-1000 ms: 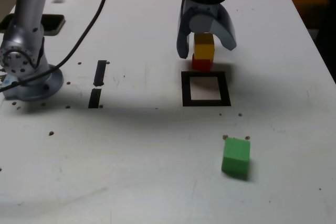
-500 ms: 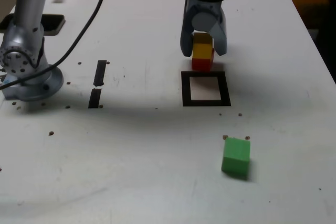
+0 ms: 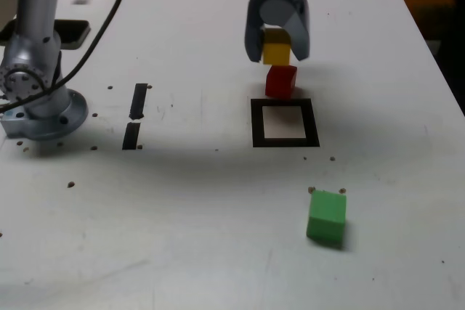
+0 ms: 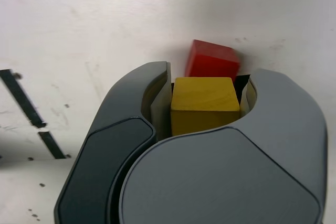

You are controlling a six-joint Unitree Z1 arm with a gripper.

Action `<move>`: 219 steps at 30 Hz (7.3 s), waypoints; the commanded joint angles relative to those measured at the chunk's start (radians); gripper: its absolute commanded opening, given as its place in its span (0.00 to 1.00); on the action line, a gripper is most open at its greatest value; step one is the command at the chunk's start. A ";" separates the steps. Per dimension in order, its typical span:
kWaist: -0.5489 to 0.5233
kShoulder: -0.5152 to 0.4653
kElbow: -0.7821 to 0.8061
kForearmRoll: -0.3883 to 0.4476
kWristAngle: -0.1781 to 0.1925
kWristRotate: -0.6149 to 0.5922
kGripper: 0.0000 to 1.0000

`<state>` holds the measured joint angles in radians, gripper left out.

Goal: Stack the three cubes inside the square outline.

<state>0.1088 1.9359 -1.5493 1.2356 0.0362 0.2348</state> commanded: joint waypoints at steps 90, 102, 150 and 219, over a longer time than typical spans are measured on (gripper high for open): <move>0.077 -0.145 0.161 -0.035 -0.001 -0.006 0.81; 0.068 -0.051 0.117 -0.093 -0.092 0.161 0.81; 0.068 0.154 0.070 -0.143 -0.181 0.259 0.24; -0.155 0.044 0.187 -0.264 -0.220 -0.134 0.30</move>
<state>-0.0442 1.9758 -1.3580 0.9730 -0.1826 0.0997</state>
